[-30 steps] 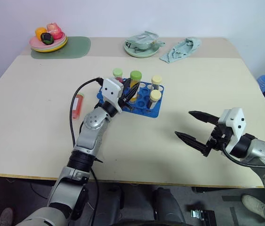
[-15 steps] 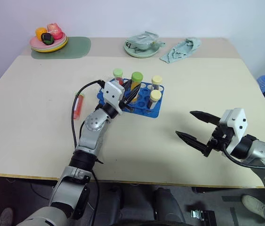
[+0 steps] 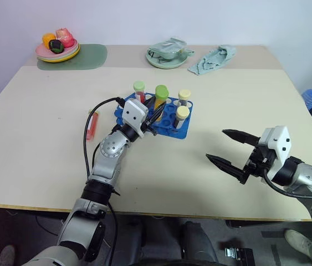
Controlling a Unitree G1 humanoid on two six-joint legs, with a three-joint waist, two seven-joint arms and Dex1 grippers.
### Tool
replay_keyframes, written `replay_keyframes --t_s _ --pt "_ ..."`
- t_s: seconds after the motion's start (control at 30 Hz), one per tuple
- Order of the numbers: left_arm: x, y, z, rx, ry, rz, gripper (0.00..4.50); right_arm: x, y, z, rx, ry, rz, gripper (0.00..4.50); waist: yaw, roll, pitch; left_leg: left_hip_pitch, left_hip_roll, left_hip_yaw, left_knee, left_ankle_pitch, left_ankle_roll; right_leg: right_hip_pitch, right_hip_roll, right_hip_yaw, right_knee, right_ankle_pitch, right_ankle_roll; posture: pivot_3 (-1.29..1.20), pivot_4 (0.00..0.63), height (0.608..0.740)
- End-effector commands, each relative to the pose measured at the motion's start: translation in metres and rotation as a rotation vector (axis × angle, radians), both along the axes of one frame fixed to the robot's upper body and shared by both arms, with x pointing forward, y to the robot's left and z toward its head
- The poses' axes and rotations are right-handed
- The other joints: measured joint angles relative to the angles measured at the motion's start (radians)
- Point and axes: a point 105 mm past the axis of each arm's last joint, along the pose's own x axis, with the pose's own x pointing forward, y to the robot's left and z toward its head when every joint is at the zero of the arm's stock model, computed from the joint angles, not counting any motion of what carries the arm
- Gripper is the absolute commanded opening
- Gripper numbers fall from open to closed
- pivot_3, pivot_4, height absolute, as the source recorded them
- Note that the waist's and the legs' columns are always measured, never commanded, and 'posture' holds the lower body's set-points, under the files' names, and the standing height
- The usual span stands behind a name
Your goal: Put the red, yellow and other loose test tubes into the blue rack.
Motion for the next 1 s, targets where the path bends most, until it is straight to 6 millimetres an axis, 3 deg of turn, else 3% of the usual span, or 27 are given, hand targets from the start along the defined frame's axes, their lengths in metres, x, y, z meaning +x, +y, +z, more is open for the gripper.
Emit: replay_keyframes --t_s 0.03,0.33,1.0 --pt "0.001 0.007 -0.021 0.04 0.065 0.028 0.78 -0.001 0.0 0.011 -0.004 -0.038 0.017 4.5 0.0 0.0 -0.001 0.0 0.0 0.0 0.0 0.0 0.0 0.0 0.0 0.0 0.0 0.0 0.0 0.0 0.15 0.74" --pt "-0.003 0.001 -0.03 0.032 0.085 0.021 0.78 -0.001 -0.001 0.014 -0.013 -0.036 0.024 4.5 0.0 0.0 -0.002 0.002 0.0 0.0 0.0 -0.001 0.001 0.002 0.0 0.0 -0.001 0.0 0.0 0.0 0.15 0.74" --pt "0.001 0.016 -0.047 0.044 0.135 0.076 0.78 -0.001 0.001 0.014 -0.018 -0.032 0.029 4.5 0.0 -0.001 -0.005 0.009 0.0 0.0 -0.002 -0.002 0.003 0.01 0.0 0.0 -0.004 0.0 0.0 0.0 0.15 0.74"
